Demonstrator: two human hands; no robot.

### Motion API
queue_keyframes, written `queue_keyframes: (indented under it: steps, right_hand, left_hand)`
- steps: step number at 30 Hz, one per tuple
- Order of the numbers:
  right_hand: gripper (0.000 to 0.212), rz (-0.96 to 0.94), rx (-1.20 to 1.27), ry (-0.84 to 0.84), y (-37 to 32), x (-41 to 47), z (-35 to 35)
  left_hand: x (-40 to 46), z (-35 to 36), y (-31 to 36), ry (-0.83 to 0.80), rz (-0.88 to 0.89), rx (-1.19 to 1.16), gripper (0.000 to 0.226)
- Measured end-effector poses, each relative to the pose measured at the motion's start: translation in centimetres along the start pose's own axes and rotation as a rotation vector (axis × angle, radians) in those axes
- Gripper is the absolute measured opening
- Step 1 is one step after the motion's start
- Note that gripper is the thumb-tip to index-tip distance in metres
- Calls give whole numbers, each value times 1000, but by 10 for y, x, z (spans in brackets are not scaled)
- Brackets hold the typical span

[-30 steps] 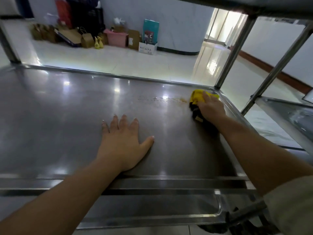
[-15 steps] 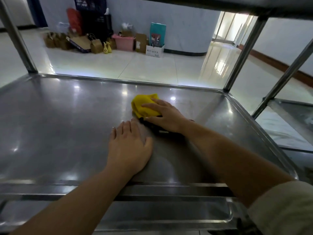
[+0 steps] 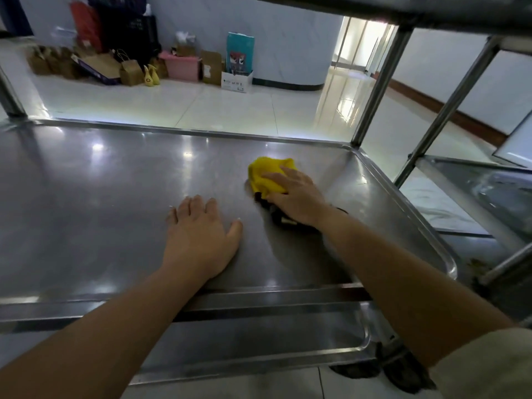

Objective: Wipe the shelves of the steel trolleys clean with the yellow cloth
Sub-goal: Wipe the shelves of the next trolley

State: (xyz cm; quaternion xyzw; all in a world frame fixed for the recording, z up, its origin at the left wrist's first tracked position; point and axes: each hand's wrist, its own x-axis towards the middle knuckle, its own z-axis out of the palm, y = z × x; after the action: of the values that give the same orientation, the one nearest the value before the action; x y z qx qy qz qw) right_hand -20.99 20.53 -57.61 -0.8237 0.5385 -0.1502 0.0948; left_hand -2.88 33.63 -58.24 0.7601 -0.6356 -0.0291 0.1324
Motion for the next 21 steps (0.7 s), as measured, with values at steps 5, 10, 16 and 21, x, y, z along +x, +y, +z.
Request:
queue_keyframes:
  steps: [5, 10, 16, 21]
  right_hand:
    - [53, -161, 106, -55, -19, -2, -4]
    - [52, 239, 14, -6, -19, 38, -5]
    - [52, -51, 80, -17, 30, -42, -17]
    - [51, 393, -107, 136, 110, -95, -69]
  left_hand:
    - [-4, -2, 2, 5, 25, 17, 61]
    - [-4, -2, -2, 6, 52, 35, 53]
    - [3, 2, -8, 14, 94, 29, 59]
    - [10, 8, -14, -11, 125, 67, 67]
